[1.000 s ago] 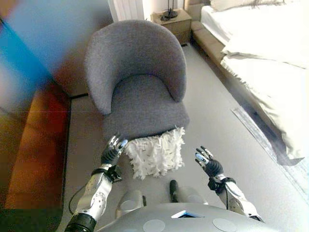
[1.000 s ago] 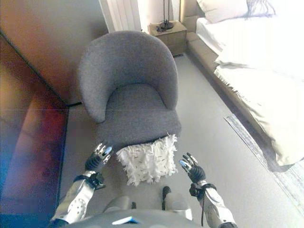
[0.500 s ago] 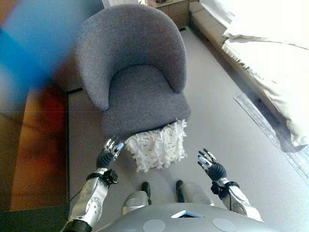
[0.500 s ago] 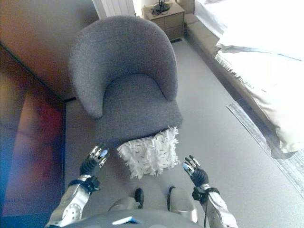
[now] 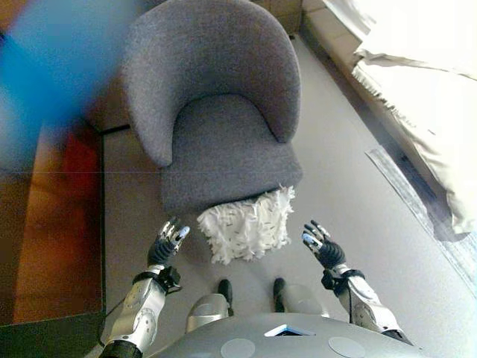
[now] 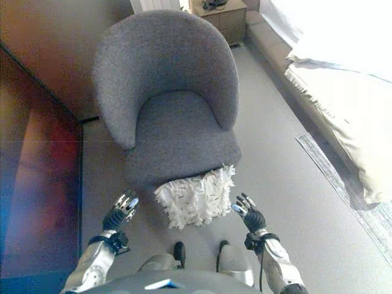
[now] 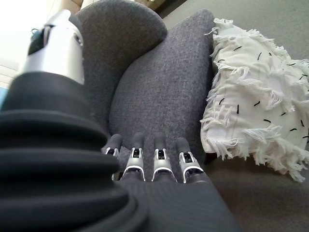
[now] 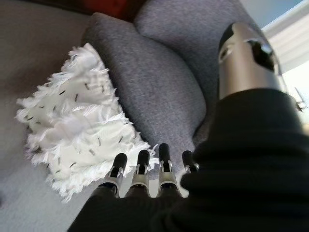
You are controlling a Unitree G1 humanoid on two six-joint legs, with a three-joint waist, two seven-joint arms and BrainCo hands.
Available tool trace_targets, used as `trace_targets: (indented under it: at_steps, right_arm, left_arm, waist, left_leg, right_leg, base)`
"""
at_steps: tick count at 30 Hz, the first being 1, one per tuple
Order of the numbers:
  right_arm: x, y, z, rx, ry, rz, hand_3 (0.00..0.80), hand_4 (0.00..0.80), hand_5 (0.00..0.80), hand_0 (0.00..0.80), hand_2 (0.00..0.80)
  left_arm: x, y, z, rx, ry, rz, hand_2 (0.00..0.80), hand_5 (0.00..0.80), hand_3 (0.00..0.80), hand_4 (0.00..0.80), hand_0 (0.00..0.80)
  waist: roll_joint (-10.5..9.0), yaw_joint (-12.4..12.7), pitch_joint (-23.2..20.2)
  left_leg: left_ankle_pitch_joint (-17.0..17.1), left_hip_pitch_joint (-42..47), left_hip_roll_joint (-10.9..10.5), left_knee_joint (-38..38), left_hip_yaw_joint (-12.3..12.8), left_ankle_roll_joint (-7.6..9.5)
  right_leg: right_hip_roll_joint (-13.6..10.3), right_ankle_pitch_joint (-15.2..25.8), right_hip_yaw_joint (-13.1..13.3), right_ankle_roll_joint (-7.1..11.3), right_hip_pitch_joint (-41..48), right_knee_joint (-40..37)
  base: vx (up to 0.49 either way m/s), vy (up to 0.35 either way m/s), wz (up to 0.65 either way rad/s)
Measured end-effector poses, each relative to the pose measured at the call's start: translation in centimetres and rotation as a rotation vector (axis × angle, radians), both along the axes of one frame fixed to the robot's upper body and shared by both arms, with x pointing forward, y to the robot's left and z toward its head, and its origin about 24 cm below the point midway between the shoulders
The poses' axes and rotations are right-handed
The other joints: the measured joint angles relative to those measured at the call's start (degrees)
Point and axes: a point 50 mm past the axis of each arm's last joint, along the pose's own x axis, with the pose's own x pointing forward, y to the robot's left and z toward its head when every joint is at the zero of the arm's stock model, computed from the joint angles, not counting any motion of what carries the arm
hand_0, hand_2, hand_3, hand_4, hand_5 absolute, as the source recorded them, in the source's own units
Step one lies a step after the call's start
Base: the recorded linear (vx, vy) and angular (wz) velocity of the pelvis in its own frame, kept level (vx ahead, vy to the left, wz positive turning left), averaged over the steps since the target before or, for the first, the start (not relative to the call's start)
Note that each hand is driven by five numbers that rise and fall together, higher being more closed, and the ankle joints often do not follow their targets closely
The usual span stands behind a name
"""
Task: Pick up the cushion and take it to the sofa
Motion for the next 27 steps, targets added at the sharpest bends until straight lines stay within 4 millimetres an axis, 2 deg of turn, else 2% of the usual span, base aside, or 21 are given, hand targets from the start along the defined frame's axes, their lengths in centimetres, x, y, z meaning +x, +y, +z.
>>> trace_targets:
  at_steps: [4, 6, 10, 12, 18, 22, 27]
  right_arm:
    - [-0.7, -0.4, -1.1, -0.026, 0.058, -0.010, 0.000, 0.000, 0.000, 0.000, 0.000]
    - [-0.8, -0.5, -1.3, -0.033, 0.068, -0.008, 0.000, 0.000, 0.000, 0.000, 0.000]
    - [1.3, 0.1, -0.7, -0.040, 0.022, 0.023, 0.000, 0.000, 0.000, 0.000, 0.000]
    - [1.3, 0.1, -0.7, -0.045, 0.020, 0.021, 0.000, 0.000, 0.000, 0.000, 0.000]
    - [1.4, -0.1, -0.6, -0.062, 0.020, 0.031, 0.000, 0.000, 0.000, 0.000, 0.000]
    - [1.4, -0.2, -0.5, -0.071, 0.018, 0.045, 0.000, 0.000, 0.000, 0.000, 0.000]
    - [1.4, 0.2, -0.6, -0.058, 0.017, 0.035, 0.000, 0.000, 0.000, 0.000, 0.000]
  left_arm:
    - [0.4, 0.6, 0.0, 0.029, -0.006, -0.016, 0.000, 0.000, 0.000, 0.000, 0.000]
    - [1.5, 0.8, 0.0, 0.042, -0.013, -0.017, 0.000, 0.000, 0.000, 0.000, 0.000]
    - [4.7, 0.9, 0.6, 0.064, -0.068, -0.004, 0.000, 0.000, 0.000, 0.000, 0.000]
    - [5.1, 0.2, 0.6, 0.046, -0.076, 0.007, 0.000, 0.000, 0.000, 0.000, 0.000]
    - [3.9, -0.5, -0.7, 0.049, -0.028, 0.017, 0.000, 0.000, 0.000, 0.000, 0.000]
    - [2.8, -0.2, -1.7, 0.058, 0.023, 0.024, 0.000, 0.000, 0.000, 0.000, 0.000]
    - [2.2, -0.1, -2.1, 0.050, 0.038, 0.010, 0.000, 0.000, 0.000, 0.000, 0.000]
  waist:
    - [-0.27, -0.07, 0.18]
    - [-0.32, -0.14, 0.45]
    - [-0.14, -0.33, 2.52]
    - [-0.14, -0.39, 2.64]
    - [-0.44, -0.28, 3.33]
    - [-0.62, -0.19, 3.49]
    - [-0.51, -0.05, 3.23]
  left_leg:
    - [-0.03, -0.12, -0.13, 0.24, -0.10, 0.05]
    - [-0.06, -1.44, 0.07, 0.93, -0.33, 0.03]
    - [0.44, -6.83, 1.03, 3.37, -0.62, -0.44]
    - [0.46, -7.24, 1.17, 3.45, -1.41, -0.47]
    - [0.38, -7.16, 0.71, 5.20, -2.57, -0.53]
    - [-0.12, -6.55, -0.15, 5.66, -2.95, 0.15]
    - [0.23, -6.17, -1.35, 4.78, -3.11, 0.98]
  right_leg:
    - [-0.39, 0.07, -0.22, 0.17, 0.15, -0.39]
    - [-0.12, 0.48, -0.31, 0.39, -0.50, -1.04]
    - [0.97, 3.54, -0.42, -0.40, -3.19, -3.24]
    - [1.14, 3.98, -1.16, -0.58, -2.70, -4.19]
    - [0.41, 2.98, -3.37, -0.57, -0.70, -3.93]
    - [-0.75, 0.52, -3.96, -0.53, -0.70, -0.77]
    - [-2.08, 0.23, -4.25, 0.20, -1.04, 0.43]
  base:
    - [0.081, -0.089, 0.01]
    - [-0.062, -0.214, 0.02]
    - [0.052, -0.186, 0.00]
    - [0.161, -0.114, 0.15]
    - [0.155, -0.047, 0.22]
    - [0.096, 0.148, 0.24]
    - [-0.021, 0.221, 0.06]
